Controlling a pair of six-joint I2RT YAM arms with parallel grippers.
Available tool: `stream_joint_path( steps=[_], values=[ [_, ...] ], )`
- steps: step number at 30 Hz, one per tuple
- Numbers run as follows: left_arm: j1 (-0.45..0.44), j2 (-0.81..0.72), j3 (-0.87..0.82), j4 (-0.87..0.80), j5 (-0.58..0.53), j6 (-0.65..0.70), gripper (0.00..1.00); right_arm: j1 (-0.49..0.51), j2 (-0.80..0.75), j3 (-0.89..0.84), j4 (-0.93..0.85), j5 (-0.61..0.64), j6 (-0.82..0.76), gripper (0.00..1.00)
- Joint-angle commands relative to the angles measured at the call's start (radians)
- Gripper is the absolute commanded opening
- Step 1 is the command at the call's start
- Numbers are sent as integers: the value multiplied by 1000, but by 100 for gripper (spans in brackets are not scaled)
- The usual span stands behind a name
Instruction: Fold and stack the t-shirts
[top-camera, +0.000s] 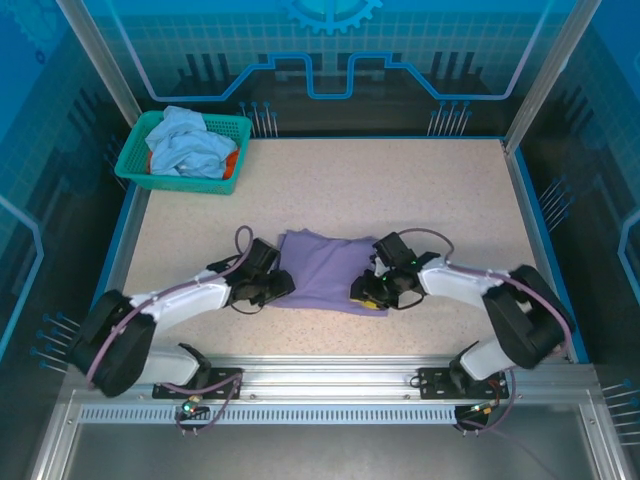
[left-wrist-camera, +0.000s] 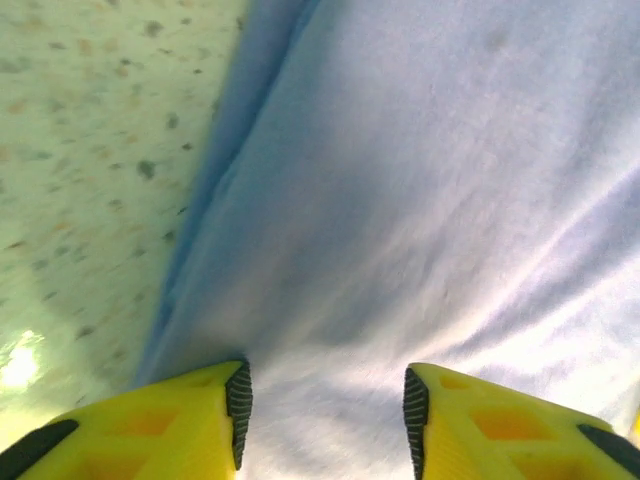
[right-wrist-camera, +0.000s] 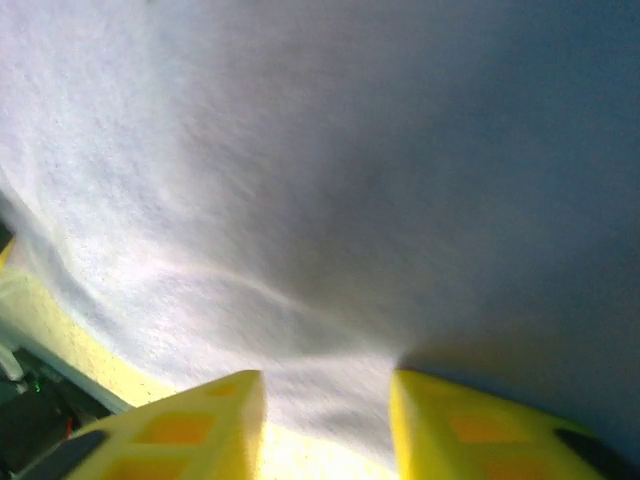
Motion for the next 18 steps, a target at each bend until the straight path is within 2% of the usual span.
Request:
stream_joint_path(
  steps=[1, 4, 6, 10, 13, 15, 16, 18],
  values=[
    [11, -91, 54, -89, -50, 18, 53, -23, -160, 16, -87, 112, -11, 54],
    [67, -58, 171, -122, -38, 100, 56, -110, -267, 59, -147, 177, -100, 68],
    [120, 4, 243, -100, 8, 154, 58, -199, -282, 62, -109, 139, -169, 70],
    [206, 181, 344, 36, 82, 277, 63, -383, -184, 58, 35, 1, -254, 72],
    [271, 319, 407, 151, 178, 323, 64, -424, -103, 88, 88, -13, -330, 74],
    [286, 400, 468, 165, 221, 358, 63, -426, -36, 164, 14, -16, -415, 69],
    [286, 434, 495, 170, 237, 383, 62, -427, -6, 179, 25, -57, -452, 63],
    [291, 477, 521, 195, 300, 404, 62, -423, 25, 181, 62, -93, -472, 60]
  ],
)
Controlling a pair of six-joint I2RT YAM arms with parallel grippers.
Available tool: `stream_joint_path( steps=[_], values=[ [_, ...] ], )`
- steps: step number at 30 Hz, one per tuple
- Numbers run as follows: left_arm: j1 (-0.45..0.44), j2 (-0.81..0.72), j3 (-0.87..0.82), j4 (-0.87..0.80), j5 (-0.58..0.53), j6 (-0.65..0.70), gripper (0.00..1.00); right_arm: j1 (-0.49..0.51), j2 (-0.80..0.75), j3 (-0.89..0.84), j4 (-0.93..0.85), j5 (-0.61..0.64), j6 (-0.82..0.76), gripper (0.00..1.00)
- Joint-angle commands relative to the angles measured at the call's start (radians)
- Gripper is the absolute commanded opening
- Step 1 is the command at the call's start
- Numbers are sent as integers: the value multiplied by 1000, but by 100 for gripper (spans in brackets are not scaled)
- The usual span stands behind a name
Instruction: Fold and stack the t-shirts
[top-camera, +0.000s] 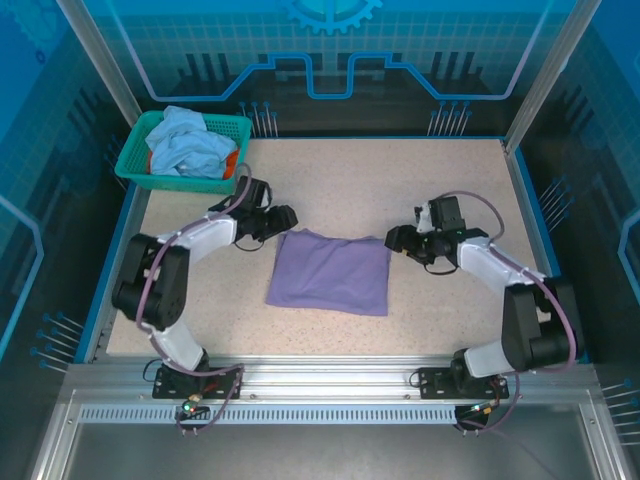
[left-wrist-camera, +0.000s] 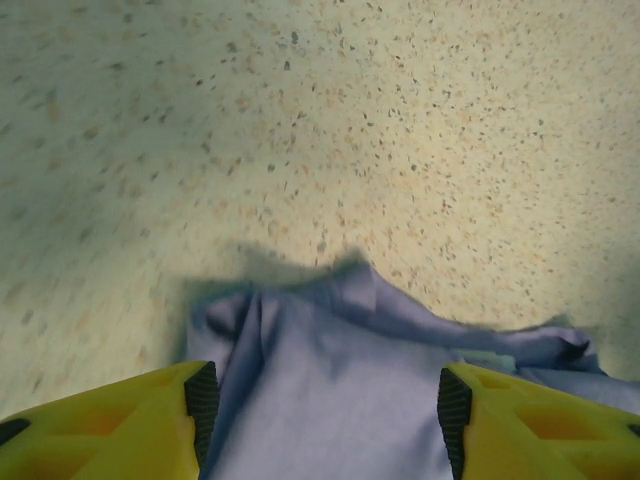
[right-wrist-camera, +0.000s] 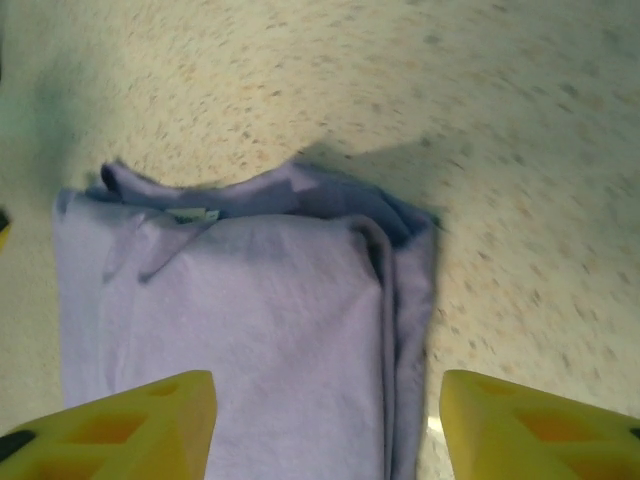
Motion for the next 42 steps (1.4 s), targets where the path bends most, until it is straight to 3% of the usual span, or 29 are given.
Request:
stream_joint_path(
  steps=[1, 5, 13, 18, 25, 34, 42],
  values=[
    [2, 40, 64, 68, 152, 106, 62, 1, 39, 49, 32, -75, -129, 62],
    [2, 79, 133, -15, 145, 154, 61, 6, 121, 132, -61, 8, -158, 64],
    [19, 108, 147, -68, 171, 172, 63, 4, 280, 230, -110, -24, -174, 55],
    [19, 106, 155, -124, 152, 209, 66, 3, 300, 240, -111, -25, -178, 52],
    [19, 134, 153, -143, 162, 228, 57, 6, 317, 251, -123, -36, -183, 48],
    [19, 104, 119, -141, 168, 244, 65, 17, 328, 262, -131, -43, -193, 44],
    [18, 123, 134, -182, 137, 237, 56, 20, 338, 265, -129, -46, -193, 42]
  ],
)
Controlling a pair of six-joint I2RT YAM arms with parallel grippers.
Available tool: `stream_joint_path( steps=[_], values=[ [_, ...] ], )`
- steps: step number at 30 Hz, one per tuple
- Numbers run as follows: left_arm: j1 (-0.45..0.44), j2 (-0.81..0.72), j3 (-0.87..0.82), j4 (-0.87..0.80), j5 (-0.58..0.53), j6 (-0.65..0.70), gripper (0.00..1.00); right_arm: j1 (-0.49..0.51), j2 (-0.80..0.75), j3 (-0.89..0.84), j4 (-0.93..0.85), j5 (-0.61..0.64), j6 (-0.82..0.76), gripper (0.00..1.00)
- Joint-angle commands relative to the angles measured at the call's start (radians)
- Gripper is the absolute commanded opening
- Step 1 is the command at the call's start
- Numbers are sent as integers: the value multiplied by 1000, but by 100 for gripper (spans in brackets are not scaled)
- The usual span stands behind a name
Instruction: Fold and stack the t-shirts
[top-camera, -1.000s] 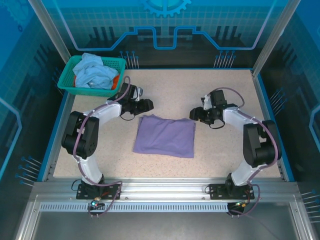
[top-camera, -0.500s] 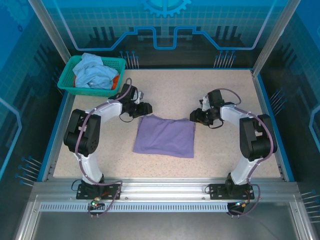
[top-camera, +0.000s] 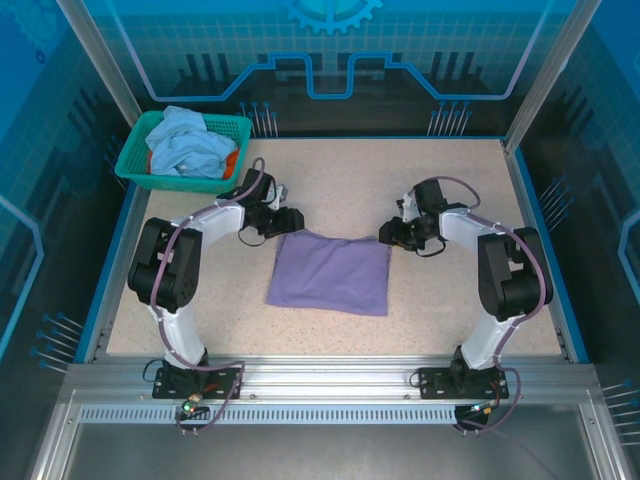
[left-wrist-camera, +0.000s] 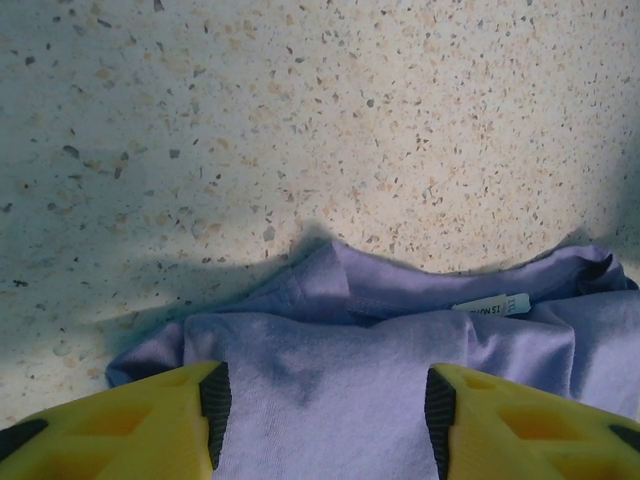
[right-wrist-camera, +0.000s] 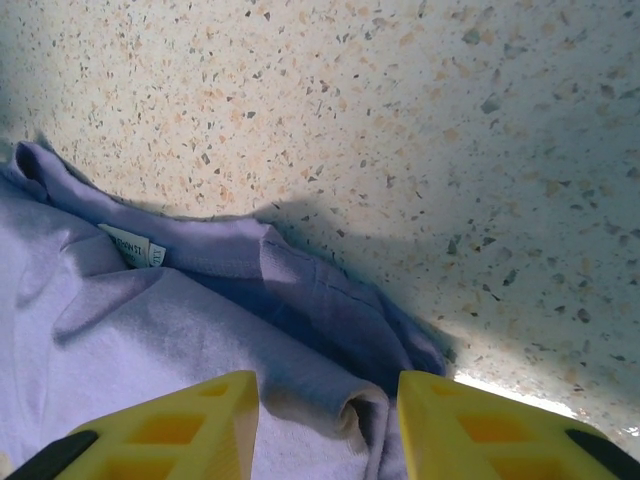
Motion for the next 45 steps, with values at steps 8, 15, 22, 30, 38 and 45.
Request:
stream_joint_path(
  steps=[8, 15, 22, 30, 38, 45],
  values=[
    [-23, 11, 25, -100, -86, 28, 59, 12, 28, 25, -18, -22, -14, 40],
    [-35, 31, 50, -118, -98, 30, 50, 12, 31, 27, -16, -26, -14, 36],
    [-36, 39, 56, -122, -101, 29, 21, 11, 37, 29, -20, -25, -12, 27],
    [-36, -64, -31, -40, -148, 7, 0, 12, -16, 5, -8, -6, -11, 2],
    [-35, -230, -172, 95, -242, -15, 0, 12, -122, -32, 36, -8, 16, 0],
    [-22, -101, -54, -35, -307, -43, 0, -19, 6, 78, -67, 44, 73, 0]
  ],
)
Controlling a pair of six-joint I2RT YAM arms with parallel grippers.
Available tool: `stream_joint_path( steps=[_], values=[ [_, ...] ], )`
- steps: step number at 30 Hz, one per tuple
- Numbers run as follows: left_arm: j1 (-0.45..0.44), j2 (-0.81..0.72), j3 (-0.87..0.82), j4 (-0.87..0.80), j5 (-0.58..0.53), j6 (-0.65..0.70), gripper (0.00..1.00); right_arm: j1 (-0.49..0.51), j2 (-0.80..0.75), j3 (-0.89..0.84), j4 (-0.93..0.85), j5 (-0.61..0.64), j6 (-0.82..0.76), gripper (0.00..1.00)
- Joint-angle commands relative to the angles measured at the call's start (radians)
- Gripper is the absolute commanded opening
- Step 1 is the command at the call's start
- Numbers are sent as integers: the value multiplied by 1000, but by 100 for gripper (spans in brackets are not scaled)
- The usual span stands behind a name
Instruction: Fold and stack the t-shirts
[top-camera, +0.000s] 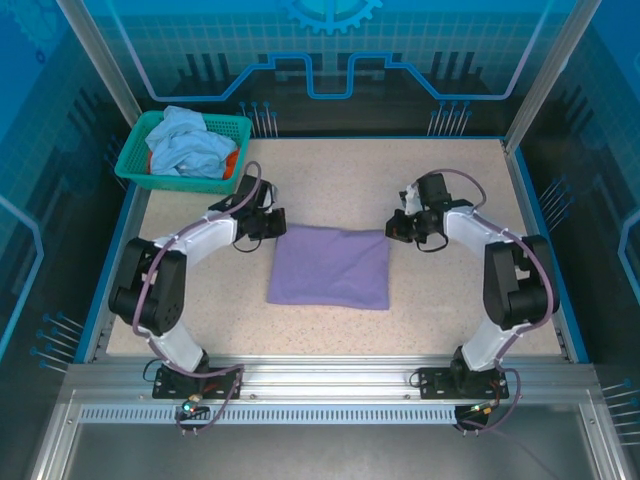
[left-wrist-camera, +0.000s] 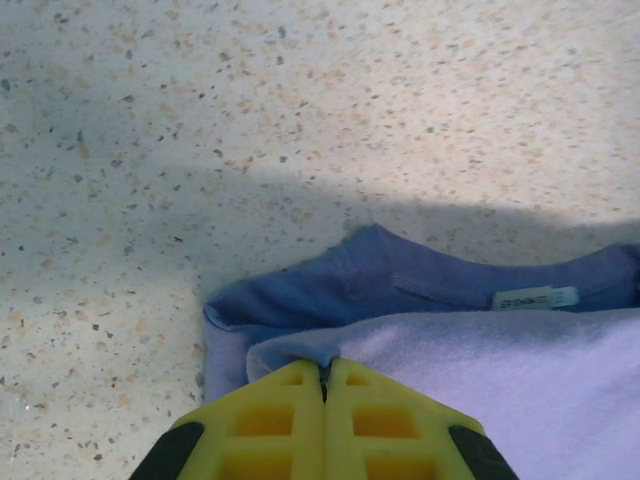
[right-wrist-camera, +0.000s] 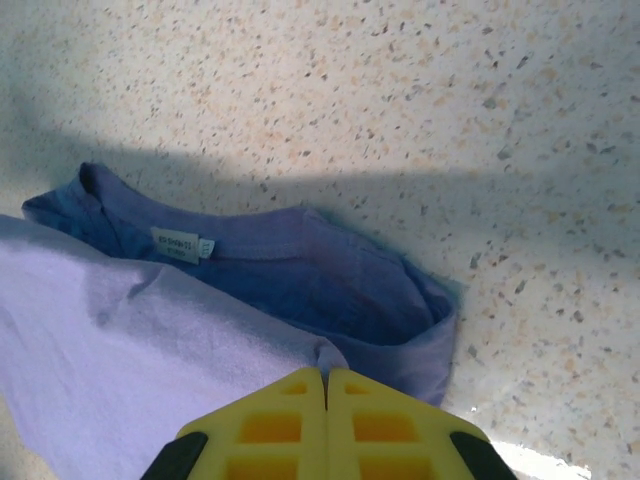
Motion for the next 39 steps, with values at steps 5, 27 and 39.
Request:
stream_joint_path(
  steps=[5, 27, 39],
  values=[
    [34, 132, 132, -171, -146, -94, 3, -47, 160, 114, -62, 16, 74, 14],
    [-186, -7, 179, -139, -81, -242, 23, 162, 30, 87, 119, -81, 273, 11],
    [-30, 302, 150, -137, -153, -293, 25, 59, 401, 229, 126, -164, 309, 21]
  ],
)
